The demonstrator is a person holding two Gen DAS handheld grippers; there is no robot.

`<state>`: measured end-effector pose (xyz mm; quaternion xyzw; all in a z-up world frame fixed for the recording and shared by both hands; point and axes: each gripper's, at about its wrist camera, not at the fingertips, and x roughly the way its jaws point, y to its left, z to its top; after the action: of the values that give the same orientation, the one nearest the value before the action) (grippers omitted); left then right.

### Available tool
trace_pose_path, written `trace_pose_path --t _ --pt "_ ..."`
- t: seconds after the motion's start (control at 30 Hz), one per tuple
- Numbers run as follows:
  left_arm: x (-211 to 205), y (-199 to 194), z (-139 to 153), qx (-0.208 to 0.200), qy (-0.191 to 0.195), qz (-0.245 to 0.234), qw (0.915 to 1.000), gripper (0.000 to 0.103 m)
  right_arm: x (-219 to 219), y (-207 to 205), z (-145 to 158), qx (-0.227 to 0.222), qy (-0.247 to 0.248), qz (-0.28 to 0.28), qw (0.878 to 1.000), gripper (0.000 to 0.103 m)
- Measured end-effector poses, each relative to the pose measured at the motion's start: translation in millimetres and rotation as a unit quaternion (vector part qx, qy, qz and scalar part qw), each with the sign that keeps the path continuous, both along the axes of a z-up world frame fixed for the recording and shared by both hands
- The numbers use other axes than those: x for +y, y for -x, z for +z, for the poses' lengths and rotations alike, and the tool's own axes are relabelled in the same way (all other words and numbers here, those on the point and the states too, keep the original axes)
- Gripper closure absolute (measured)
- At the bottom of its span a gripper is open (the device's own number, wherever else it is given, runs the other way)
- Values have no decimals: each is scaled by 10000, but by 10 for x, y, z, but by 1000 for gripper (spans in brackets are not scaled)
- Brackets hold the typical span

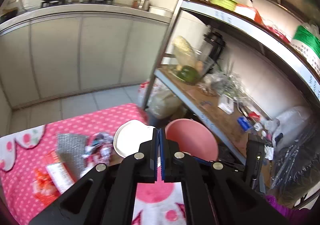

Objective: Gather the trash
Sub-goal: 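Move both held items over the pink bucket, then open both tools to drop the plate and wrapper into the bucket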

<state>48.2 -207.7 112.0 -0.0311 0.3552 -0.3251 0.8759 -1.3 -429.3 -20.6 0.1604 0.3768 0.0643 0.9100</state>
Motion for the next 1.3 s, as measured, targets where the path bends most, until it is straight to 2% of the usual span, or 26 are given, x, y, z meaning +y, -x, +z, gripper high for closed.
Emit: trace_pose_path --t 0.27,0.53,0.9,1.13,1.3 --pt "-1048 -62 -254 107 -136 -794 9967 102 -686 136 -191 257 87 -883 9957 83" --pt "-1786 -216 -757 363 -416 -1023 9932 102 -926 105 -468 550 146 -1183 9913 83" --pt "-2208 -307 -1372 724 -809 -1018 9889 102 -1038 -25 -742 909 333 -1301 9868 83" --pt "-2205 -333 -1520 854 -916 -948 9876 101 -1044 -77 -857 1092 340 -1335 9844 82" --pt "-2220 -326 -1560 917 -950 -944 9867 101 -1063 -84 -883 1185 383 -1378 9826 75"
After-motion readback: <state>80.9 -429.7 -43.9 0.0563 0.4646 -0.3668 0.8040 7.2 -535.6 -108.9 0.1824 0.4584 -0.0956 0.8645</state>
